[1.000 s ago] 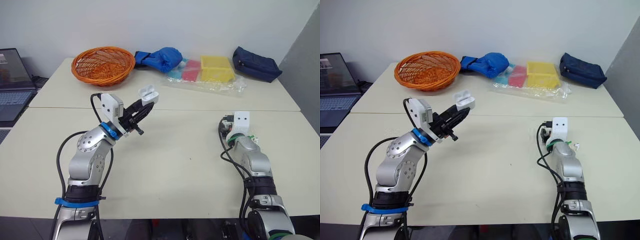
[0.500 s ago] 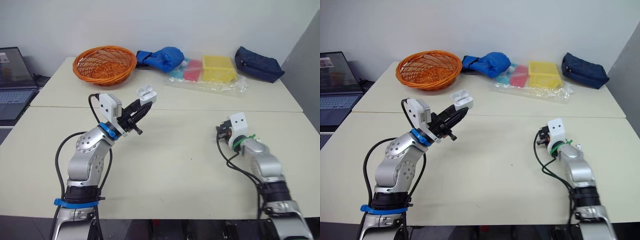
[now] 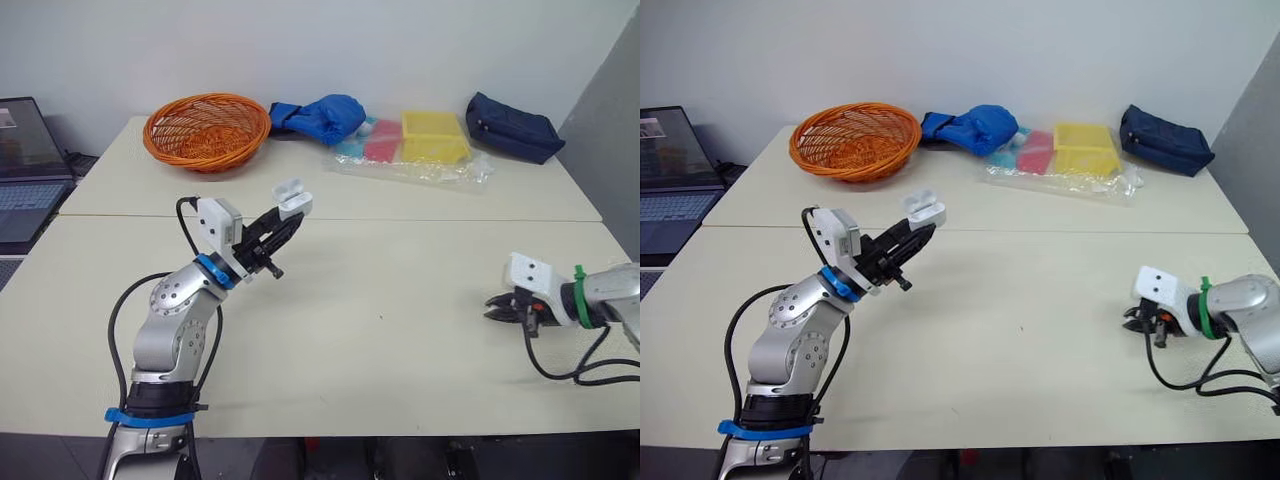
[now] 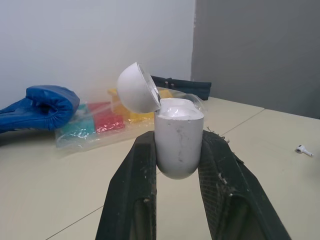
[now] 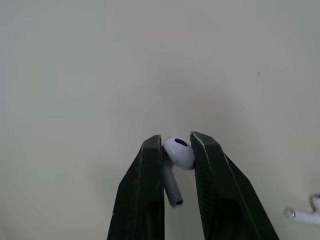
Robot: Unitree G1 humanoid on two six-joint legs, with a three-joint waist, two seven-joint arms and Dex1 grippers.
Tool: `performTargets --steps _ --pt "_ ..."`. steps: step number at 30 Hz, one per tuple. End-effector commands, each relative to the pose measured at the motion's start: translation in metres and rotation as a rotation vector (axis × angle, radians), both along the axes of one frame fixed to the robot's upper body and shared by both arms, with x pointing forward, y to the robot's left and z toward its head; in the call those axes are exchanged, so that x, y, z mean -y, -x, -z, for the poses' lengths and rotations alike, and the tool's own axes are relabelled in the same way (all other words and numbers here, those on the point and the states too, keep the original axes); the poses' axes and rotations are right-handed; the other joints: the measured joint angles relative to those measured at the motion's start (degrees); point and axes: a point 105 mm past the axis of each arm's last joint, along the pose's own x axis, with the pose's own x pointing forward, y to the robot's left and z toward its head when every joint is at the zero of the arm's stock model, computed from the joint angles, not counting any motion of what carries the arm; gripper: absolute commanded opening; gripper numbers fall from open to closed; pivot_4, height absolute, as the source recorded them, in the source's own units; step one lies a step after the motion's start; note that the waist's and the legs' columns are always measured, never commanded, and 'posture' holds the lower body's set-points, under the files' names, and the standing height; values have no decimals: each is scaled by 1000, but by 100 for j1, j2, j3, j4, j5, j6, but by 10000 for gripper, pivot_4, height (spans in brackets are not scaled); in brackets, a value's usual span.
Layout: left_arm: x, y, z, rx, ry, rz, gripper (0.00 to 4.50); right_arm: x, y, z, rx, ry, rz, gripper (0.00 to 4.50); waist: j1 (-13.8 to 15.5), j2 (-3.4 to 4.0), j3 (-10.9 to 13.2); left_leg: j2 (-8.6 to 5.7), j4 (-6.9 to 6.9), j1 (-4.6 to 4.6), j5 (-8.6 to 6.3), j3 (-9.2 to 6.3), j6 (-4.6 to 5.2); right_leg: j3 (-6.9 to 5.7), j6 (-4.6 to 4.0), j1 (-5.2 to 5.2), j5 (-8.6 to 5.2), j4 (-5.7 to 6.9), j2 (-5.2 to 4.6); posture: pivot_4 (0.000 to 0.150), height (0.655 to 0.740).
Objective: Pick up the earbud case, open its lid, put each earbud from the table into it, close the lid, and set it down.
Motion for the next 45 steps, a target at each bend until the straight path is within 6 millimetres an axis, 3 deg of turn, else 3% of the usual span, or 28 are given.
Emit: performTargets --steps 1,13,19,20,23,45 --pt "2 8 -14 66 5 9 7719 16 3 -4 -1 71 -15 4401 -2 -1 0 0 0 0 0 2 0 1 0 0 0 0 0 1500 7400" --pt "4 12 -12 58 8 4 7719 58 15 7 -47 250 35 4401 17 -2 1 -1 3 27 1 17 -1 9 4 20 2 1 -6 1500 7400" --pt "6 13 -11 51 12 5 7719 65 17 12 -52 264 46 4401 22 -3 0 -6 12 30 1 28 -1 19 17 25 9 0 -13 1500 7400" --pt "6 13 -11 50 13 4 7719 66 17 12 -52 263 48 11552 22 -3 0 -6 13 30 1 29 -1 20 19 25 10 0 -13 1500 7400" --pt "5 14 -11 49 13 3 7719 67 17 12 -50 264 48 20355 26 -4 0 -6 13 31 1 30 -1 21 20 26 11 0 -14 1500 7400" --pt "5 12 -9 43 29 -5 7719 76 19 12 -100 293 58 20355 124 -6 -2 -6 17 34 1 33 -1 25 22 28 14 0 -14 1500 7400"
